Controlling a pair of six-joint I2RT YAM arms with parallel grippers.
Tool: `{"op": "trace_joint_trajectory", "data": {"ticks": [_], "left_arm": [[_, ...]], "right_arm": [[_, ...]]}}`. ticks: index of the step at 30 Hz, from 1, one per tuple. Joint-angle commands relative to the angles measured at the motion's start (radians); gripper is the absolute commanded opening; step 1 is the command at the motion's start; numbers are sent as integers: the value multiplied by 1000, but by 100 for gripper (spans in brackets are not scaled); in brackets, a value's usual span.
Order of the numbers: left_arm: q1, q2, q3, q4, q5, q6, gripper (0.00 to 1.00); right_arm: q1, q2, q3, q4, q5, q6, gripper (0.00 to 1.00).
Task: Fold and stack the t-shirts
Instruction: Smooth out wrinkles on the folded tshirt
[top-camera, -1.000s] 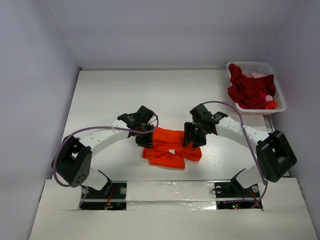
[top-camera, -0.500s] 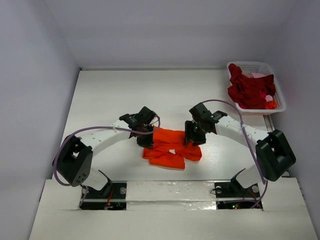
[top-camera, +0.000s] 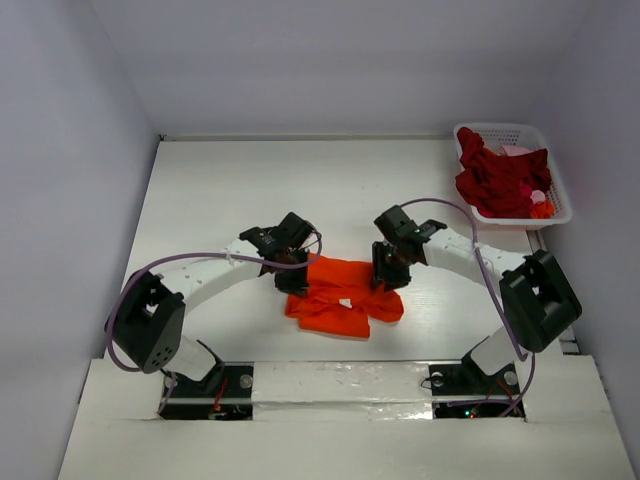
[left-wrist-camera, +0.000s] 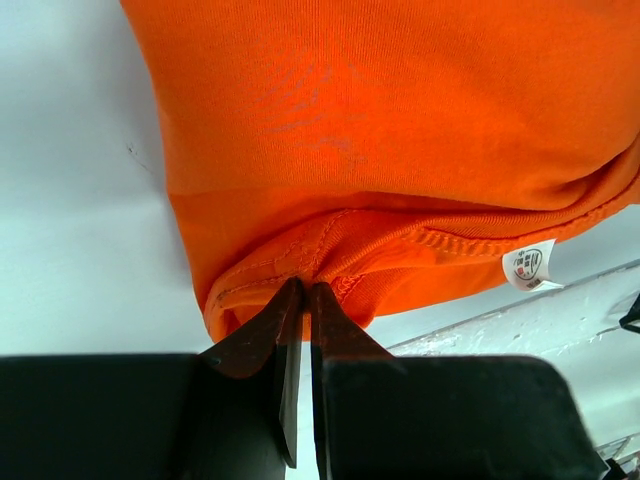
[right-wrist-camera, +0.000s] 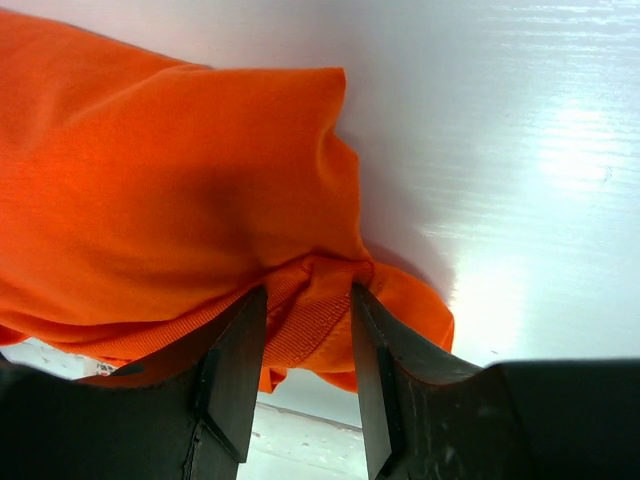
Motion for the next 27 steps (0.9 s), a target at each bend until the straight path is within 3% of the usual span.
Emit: {"op": "trace_joint_trajectory", "data": {"ticks": [1,5,13,16,17,27], "left_arm": [[-5,-6,39,-23,-9,0,1],[-5,-4,40,-24,-12,0,1],[-5,-7,45,-27,-14,0,1],[-5,-9,42,-26,-14,0,1],[-5,-9,40,-27,-14,0,1],[-5,-4,54,-34,-15,4,2]], "right_arm": [[9,-11,-11,-1,27,-3,44],[9,-29,-11,-7,36,-2,31],[9,-20,-26,7,29,-2,20],[9,-21,-26,7,35,-2,9],[9,-26,-23,1,38,-2,0],[9,-139,14,-93,50,-5,0]]}}
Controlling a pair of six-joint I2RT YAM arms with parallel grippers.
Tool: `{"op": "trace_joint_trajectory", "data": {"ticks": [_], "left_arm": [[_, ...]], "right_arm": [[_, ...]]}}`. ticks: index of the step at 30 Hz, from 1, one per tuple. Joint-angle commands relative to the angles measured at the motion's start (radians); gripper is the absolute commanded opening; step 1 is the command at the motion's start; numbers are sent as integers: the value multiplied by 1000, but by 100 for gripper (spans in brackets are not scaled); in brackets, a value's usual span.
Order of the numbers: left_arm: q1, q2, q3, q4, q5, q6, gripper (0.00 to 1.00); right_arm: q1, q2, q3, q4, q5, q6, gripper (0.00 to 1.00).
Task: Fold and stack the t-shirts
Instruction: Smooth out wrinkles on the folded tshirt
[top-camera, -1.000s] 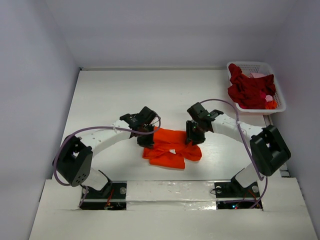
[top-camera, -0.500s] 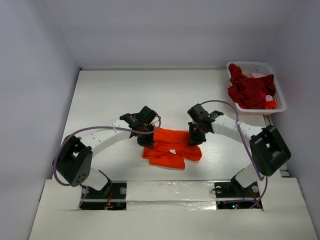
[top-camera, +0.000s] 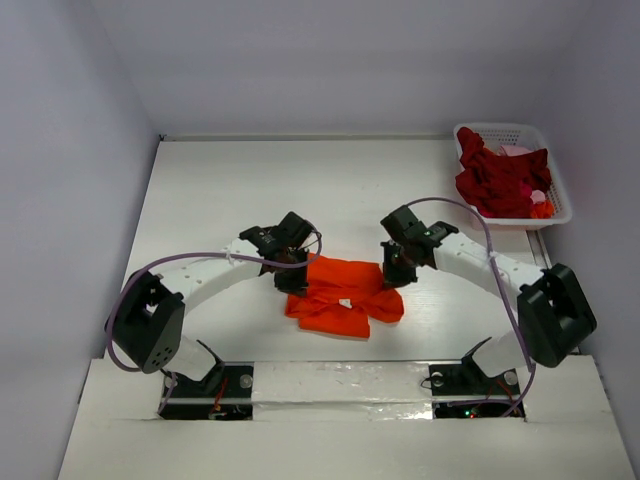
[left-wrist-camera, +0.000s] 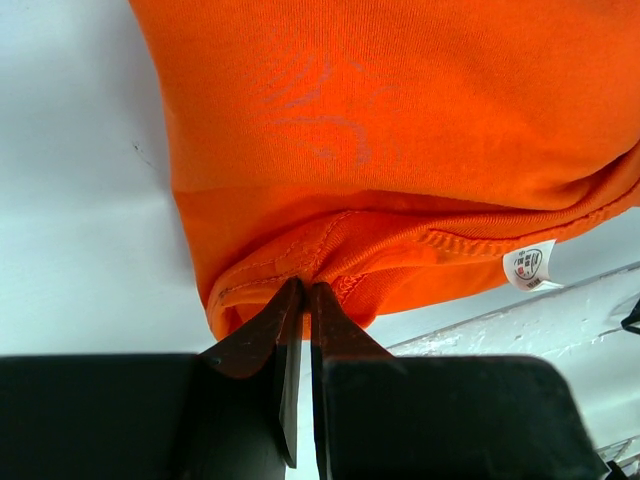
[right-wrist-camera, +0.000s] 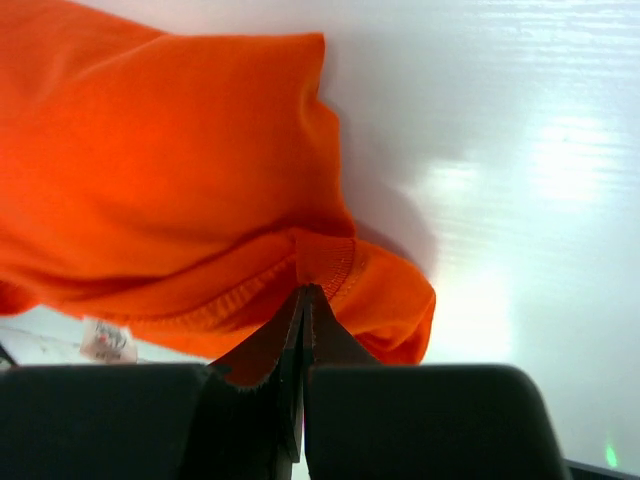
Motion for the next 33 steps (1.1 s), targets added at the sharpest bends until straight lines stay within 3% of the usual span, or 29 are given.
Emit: {"op": "trace_joint_trajectory", "data": {"ticks": [1,23,33], "left_arm": [[-5,-2,51,-34,-12,5,2],[-5,-4,180,-165,-35,30,0],[-5,2,105,-129,6,15,0]], "right_arm": [[9,-73,36,-64,5,-10,0],[28,-306,-85,-254,-136,-81,0],[28,-357,-134,-268,-139,-79,0]]}}
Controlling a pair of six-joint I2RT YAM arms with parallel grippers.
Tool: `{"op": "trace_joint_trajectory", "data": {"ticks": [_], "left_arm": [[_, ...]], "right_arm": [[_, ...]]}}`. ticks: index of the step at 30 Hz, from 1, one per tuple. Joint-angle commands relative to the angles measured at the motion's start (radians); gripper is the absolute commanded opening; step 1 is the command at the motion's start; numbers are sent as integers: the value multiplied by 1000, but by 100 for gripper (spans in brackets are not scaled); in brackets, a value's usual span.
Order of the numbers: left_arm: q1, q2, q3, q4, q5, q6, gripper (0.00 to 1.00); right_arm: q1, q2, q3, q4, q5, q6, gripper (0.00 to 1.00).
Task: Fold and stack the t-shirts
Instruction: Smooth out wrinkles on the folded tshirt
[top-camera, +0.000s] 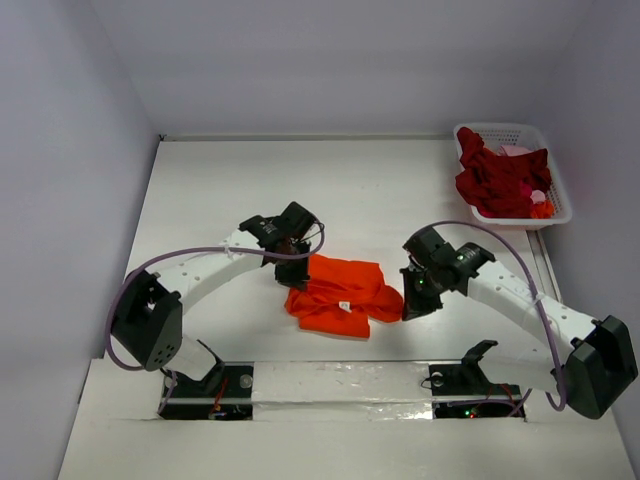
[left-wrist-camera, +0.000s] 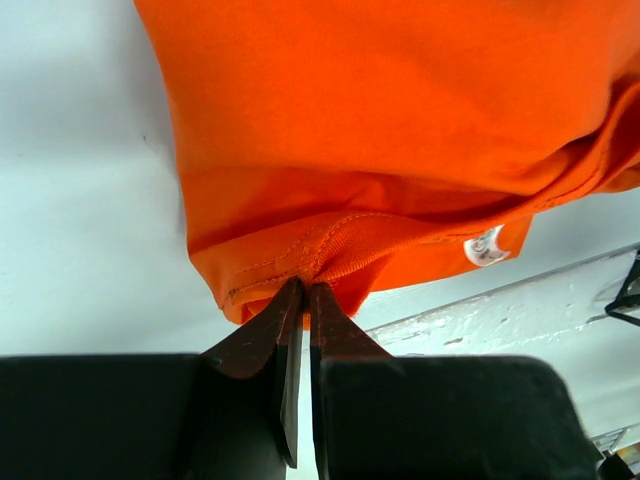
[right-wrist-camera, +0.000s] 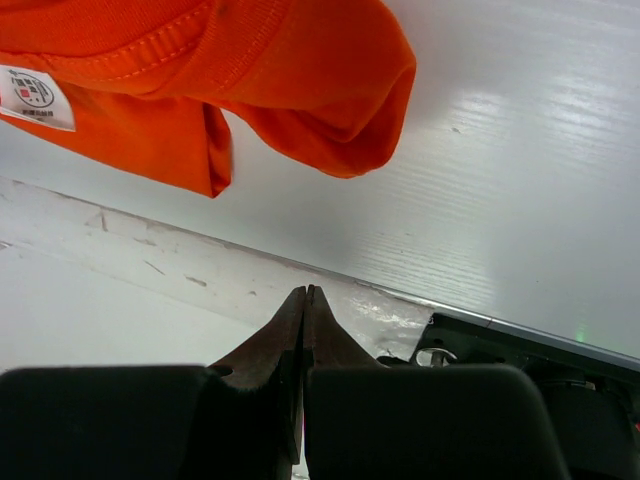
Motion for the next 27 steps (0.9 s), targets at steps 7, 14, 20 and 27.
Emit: {"op": "trace_joint_trajectory", "data": {"ticks": [7,14,20,27], "left_arm": [[-5,-26,-19,-7,10,-6,0],[-5,-34,-41,4,9,-10,0],[-5,-40,-56,13,15,-18,0],[-5,-43,-50,9,18,-18,0]], "right_arm": [[8,46,52,31,4,-14,11],[8,185,159,110,28,-27,49],[8,305,168,207,11,-21,50],[8,371,187,239,28,-24,47]]}}
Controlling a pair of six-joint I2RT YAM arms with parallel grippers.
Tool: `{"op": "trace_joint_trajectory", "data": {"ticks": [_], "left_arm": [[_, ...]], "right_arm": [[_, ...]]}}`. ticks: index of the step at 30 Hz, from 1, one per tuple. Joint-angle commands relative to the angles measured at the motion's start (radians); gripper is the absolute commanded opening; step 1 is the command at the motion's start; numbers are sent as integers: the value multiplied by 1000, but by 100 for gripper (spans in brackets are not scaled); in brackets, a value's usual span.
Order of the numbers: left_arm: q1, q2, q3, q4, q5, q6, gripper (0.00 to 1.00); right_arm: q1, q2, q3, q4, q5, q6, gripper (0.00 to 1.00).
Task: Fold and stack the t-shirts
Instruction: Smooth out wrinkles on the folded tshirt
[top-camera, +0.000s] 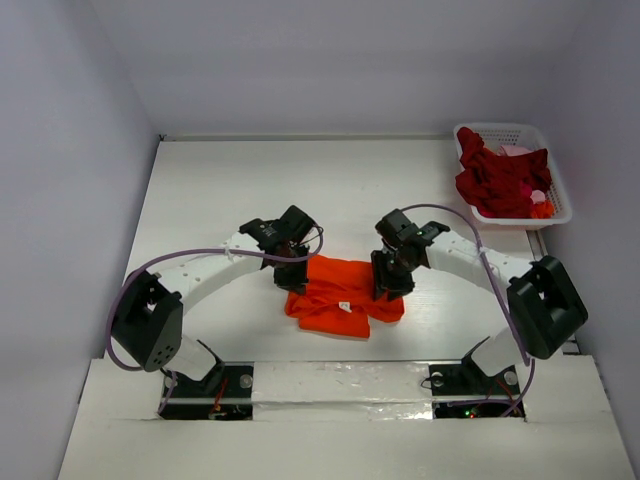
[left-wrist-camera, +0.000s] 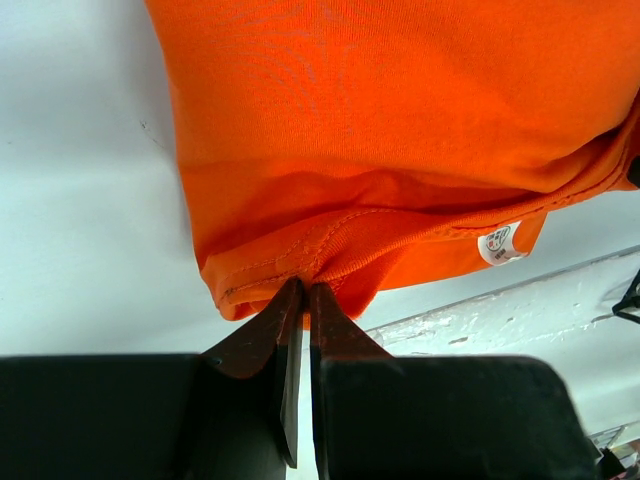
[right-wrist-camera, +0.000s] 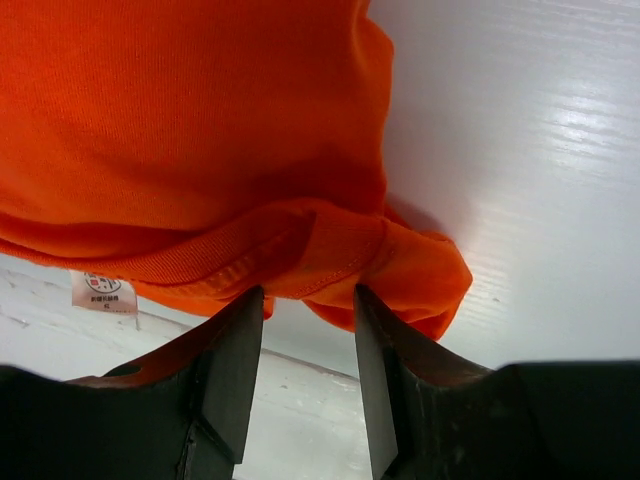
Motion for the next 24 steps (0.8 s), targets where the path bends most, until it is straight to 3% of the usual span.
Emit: {"op": "trace_joint_trajectory", "data": {"ticks": [1,11,24], "left_arm": [[-5,-38,-4,-6,9,-6,0],[-5,-39,-4,-5,10,-4,0],[-5,-44,6,-8,7,-6,0]], "right_arm": [[8,4,54,46,16,-10,47],[8,27,153,12,47,-13,46],[8,52,48,67,89,5,43]]}}
